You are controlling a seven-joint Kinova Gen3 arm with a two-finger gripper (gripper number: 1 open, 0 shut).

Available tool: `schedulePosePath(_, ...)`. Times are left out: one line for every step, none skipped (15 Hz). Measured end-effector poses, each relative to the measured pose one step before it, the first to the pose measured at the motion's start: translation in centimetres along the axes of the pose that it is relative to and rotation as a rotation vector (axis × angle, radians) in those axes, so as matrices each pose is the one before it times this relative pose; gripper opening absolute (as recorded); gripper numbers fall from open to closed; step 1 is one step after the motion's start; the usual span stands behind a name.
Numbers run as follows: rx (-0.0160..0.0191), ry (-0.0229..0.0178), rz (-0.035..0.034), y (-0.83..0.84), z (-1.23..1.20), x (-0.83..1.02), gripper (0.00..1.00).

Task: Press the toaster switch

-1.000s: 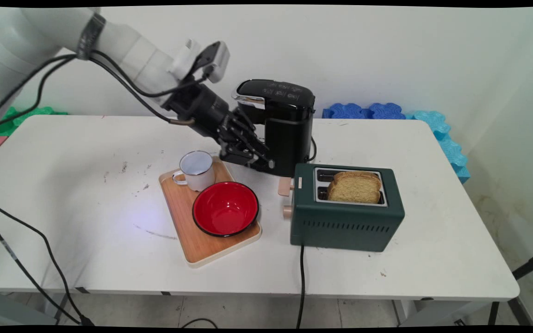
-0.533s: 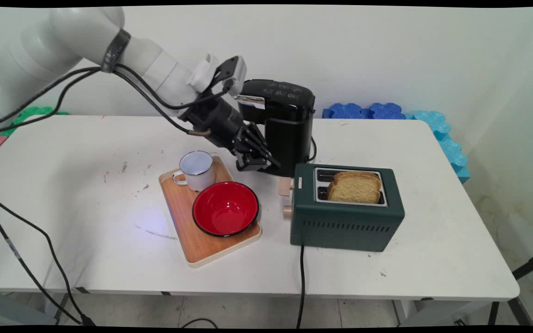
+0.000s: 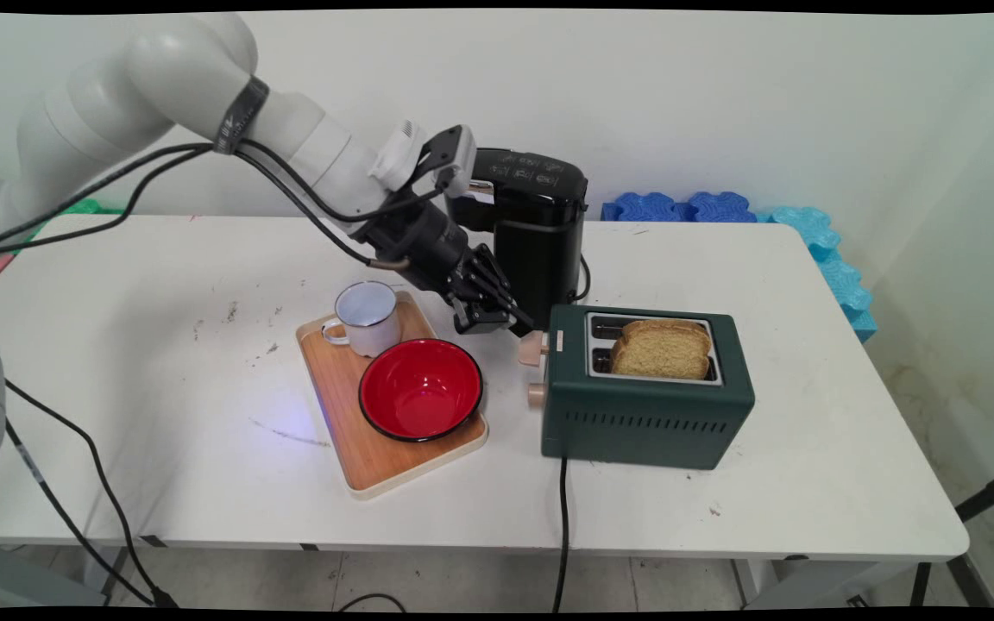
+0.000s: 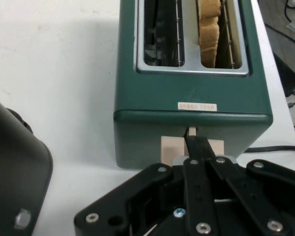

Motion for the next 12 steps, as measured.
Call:
schedulePosePath(0.00083,0.00144,-0.00077,-0.048,0.258,-0.072,0.0)
schedulePosePath(0.00024,0.00189,-0.00082,-0.048,0.26,-0.06,0.0)
schedulePosePath(0.00009,0.00194,-0.00117,-0.049,0.278,-0.087,0.0)
schedulePosePath(-0.00017,0.00184,-0.00104,-0.02,0.264,-0.091,0.0)
schedulePosePath(-0.00095,0.00193,-0.0003,0.004,0.264,-0.067,0.0)
schedulePosePath(-0.00166,0.00144,-0.0006,0.039,0.24,-0.091,0.0)
schedulePosePath(-0.00137,0.00069,-0.00048,0.037,0.185,-0.098,0.0)
schedulePosePath(-0.0021,0.00013,0.00042,0.038,0.213,-0.106,0.0)
schedulePosePath(-0.00077,-0.0001,0.00072,0.014,0.17,-0.141,0.0)
schedulePosePath(-0.00033,0.00015,0.00038,0.014,0.142,-0.138,0.0)
schedulePosePath(0.00025,0.00026,0.0001,0.002,0.099,-0.093,0.0)
schedulePosePath(0.00063,0.00076,0.0,0.004,0.136,-0.137,0.0)
